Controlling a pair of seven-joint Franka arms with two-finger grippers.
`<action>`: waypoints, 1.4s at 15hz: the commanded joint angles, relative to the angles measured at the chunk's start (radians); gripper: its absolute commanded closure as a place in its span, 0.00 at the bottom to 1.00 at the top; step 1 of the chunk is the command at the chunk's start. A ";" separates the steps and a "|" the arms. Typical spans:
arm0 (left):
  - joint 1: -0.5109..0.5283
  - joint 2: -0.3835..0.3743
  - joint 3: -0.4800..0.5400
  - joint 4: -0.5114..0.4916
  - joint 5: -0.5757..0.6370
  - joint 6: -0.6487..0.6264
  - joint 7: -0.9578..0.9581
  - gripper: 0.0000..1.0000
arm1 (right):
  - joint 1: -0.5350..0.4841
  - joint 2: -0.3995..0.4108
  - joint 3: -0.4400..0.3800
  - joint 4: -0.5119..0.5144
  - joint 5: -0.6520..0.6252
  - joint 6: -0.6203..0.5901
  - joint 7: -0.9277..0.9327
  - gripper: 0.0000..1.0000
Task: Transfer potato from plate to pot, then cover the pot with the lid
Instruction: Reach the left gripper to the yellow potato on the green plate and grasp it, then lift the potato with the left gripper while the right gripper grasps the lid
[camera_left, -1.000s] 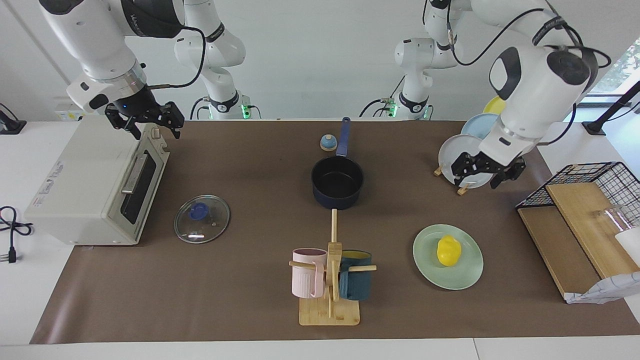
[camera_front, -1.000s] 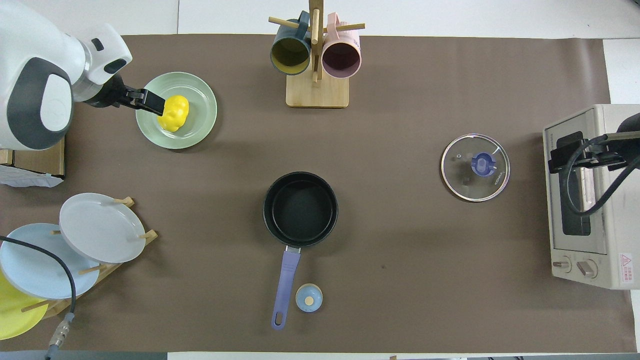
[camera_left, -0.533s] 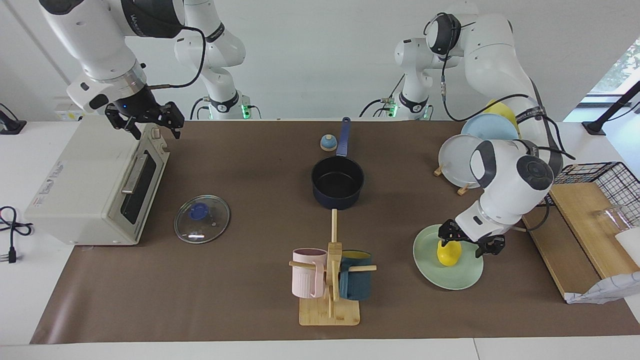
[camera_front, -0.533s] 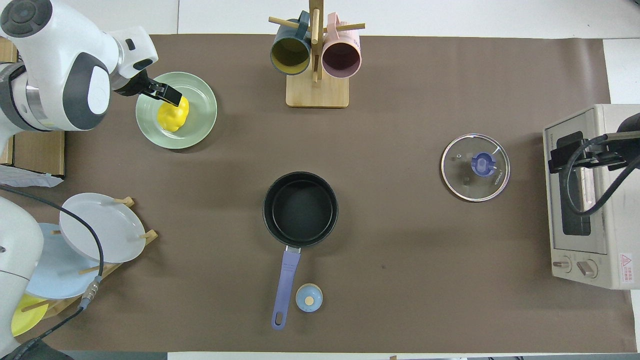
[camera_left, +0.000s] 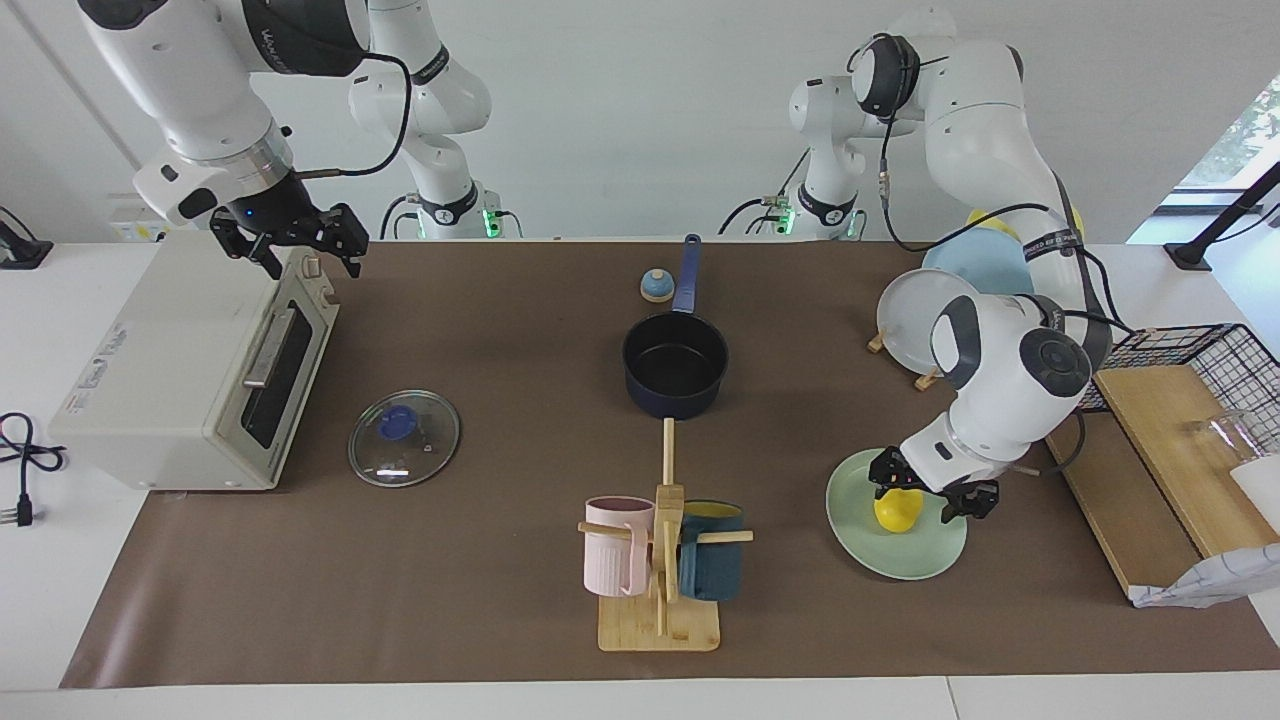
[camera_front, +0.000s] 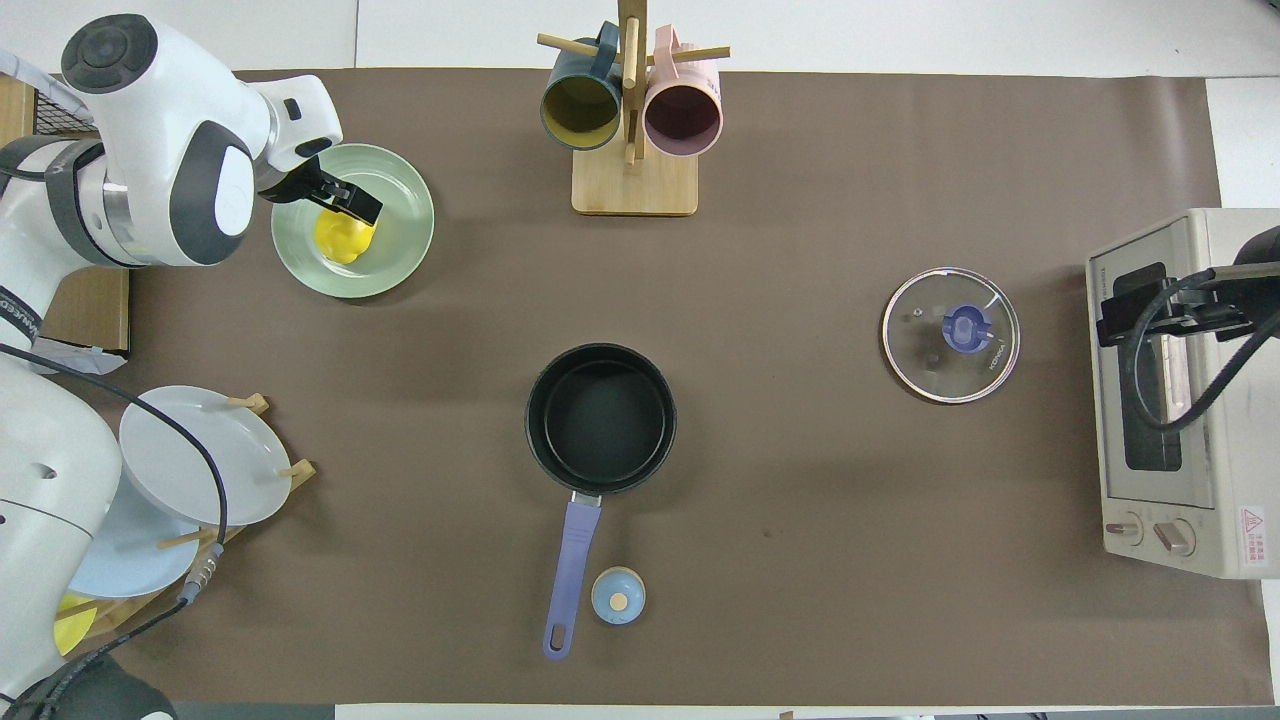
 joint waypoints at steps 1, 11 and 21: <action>-0.004 -0.035 0.009 -0.080 -0.004 0.024 0.015 0.00 | -0.015 -0.011 0.008 -0.005 0.019 -0.010 0.018 0.00; -0.011 -0.063 0.009 -0.152 -0.004 0.097 0.012 0.00 | 0.011 -0.043 0.018 -0.092 0.031 0.133 -0.028 0.00; 0.003 -0.058 0.015 -0.144 0.013 0.125 0.012 1.00 | 0.060 0.027 0.017 -0.389 0.053 0.567 -0.281 0.00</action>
